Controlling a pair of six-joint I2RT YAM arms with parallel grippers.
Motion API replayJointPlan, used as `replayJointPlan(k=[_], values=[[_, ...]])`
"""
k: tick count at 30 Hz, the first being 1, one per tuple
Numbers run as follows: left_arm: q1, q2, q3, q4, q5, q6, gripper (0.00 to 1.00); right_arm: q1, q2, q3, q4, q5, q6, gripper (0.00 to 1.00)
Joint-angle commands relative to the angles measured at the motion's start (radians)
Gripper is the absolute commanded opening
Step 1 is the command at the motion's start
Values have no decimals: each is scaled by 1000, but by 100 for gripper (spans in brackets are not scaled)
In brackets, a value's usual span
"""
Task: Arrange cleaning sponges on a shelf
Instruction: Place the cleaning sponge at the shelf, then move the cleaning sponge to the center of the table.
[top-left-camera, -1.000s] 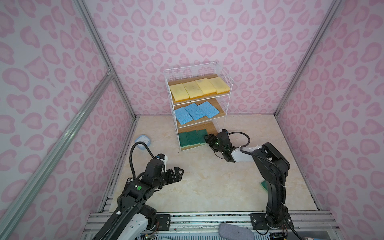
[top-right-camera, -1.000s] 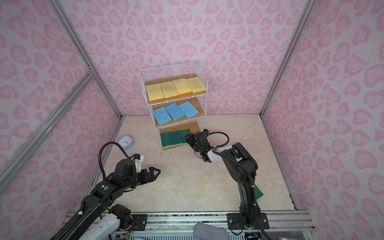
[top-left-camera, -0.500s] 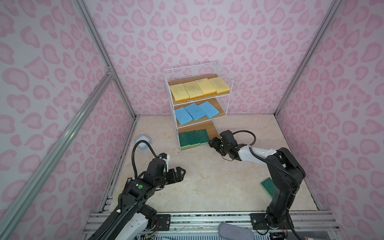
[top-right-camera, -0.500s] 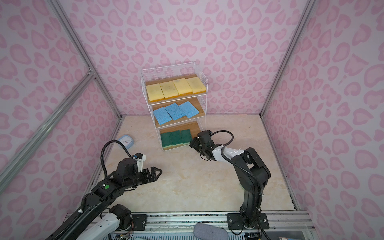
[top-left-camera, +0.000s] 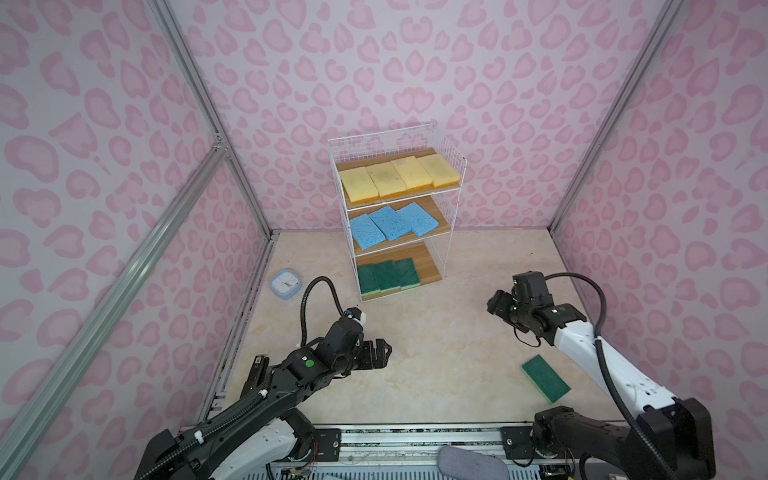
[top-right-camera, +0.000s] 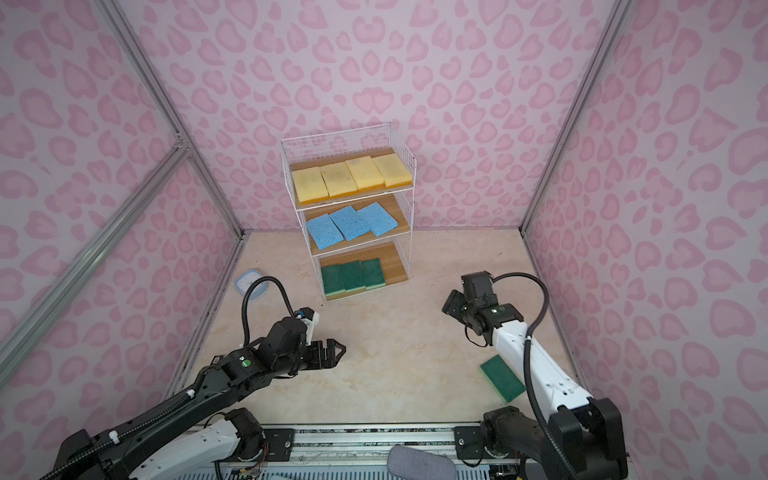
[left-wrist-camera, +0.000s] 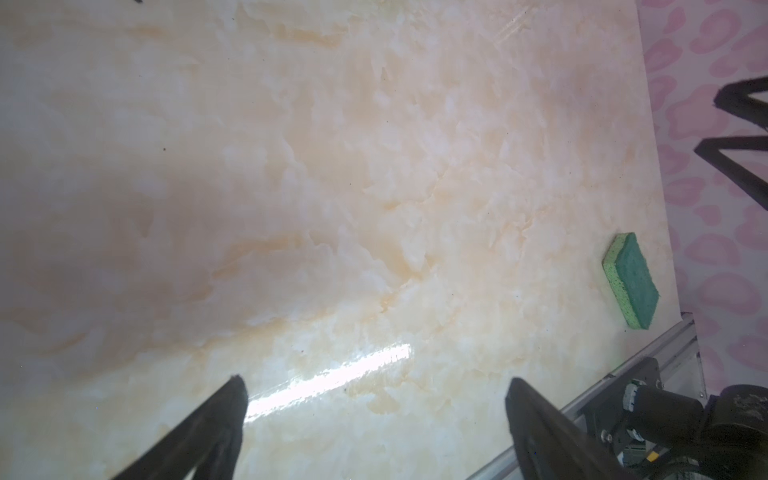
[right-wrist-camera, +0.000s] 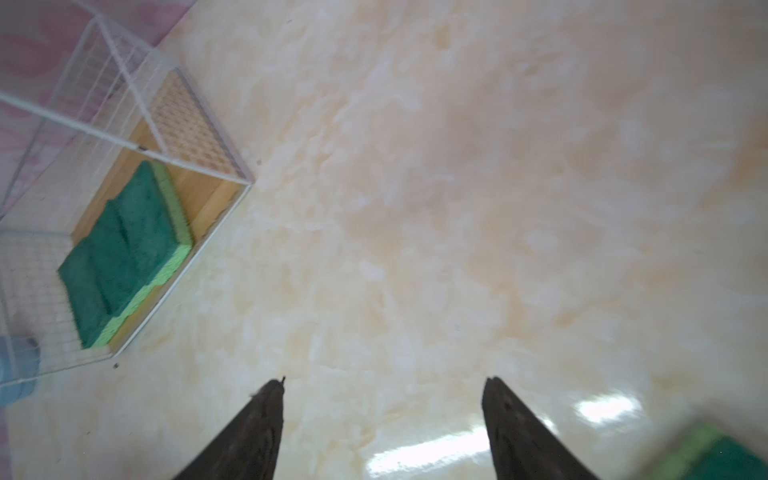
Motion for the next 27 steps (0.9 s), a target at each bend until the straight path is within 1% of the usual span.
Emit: replayJointPlan(k=[1, 4, 6, 8, 11, 13, 17, 20, 23, 24, 27], values=[[-21, 43, 29, 99, -24, -5, 98, -119, -118, -86, -142, 3, -27, 76], [-31, 75, 45, 113, -15, -3, 98, -256, -221, -170, -190, -33, -36, 76], [-33, 91, 48, 116, -12, 0, 98, -325, -281, -233, -195, -55, -28, 76], [-34, 100, 48, 120, -10, 2, 98, -327, -319, -244, -194, -41, 9, 75], [-35, 103, 44, 120, -3, 0, 98, -330, -336, -272, -195, 1, 48, 74], [-37, 98, 36, 121, 1, -2, 98, -331, -338, -326, -167, -17, 80, 74], [-37, 87, 18, 121, -11, -3, 98, -331, -319, -450, -47, -86, 151, 74], [-37, 87, 17, 110, -10, -2, 98, -329, -273, -478, 35, -117, 158, 74], [-37, 81, 24, 92, -22, 3, 98, -302, -228, -498, 158, -192, 184, 74], [-37, 79, 25, 86, -25, 2, 98, -274, -211, -497, 192, -202, 195, 74], [-36, 74, 32, 78, -32, 2, 98, -109, -129, -453, 282, -167, 221, 74]])
